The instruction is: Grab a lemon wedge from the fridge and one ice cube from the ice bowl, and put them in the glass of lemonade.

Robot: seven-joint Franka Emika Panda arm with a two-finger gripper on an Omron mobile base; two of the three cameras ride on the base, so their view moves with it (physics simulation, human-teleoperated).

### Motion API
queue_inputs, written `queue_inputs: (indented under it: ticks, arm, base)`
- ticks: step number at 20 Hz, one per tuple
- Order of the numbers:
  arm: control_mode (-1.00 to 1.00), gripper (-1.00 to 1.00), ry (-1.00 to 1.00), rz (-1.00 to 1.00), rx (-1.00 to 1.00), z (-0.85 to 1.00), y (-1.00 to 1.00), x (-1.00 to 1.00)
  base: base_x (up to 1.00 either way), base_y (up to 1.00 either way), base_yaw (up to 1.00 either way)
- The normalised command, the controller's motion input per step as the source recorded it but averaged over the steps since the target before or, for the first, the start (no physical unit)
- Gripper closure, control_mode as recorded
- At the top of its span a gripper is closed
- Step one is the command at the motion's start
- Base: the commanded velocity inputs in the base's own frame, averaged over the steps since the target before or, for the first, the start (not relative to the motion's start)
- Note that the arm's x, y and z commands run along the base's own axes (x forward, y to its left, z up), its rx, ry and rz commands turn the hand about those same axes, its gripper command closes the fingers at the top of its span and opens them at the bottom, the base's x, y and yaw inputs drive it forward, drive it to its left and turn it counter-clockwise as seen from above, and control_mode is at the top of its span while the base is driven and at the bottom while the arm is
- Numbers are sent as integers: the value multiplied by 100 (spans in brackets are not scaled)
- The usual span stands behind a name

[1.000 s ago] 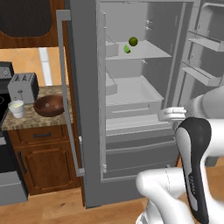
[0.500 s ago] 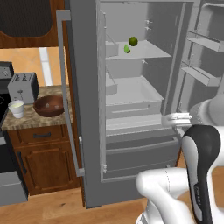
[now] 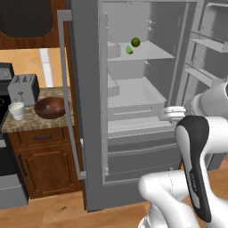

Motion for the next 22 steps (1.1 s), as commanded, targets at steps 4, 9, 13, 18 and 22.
queue_inputs:
  ticks: [4,9,13,18,22]
  arm:
    - [100,-100,1,0,0,0,0,5]
    - [100,-100,0,0,0,0,0,0]
    - [100,-100,0,0,0,0,0,0]
    - [100,-100,0,0,0,0,0,0]
    - [100,-100,0,0,0,0,0,0]
  base:
    - [6,0,0]
    - [38,-1,0]
    - [62,0,0]
    - [64,0,0]
    - [56,-3,0]
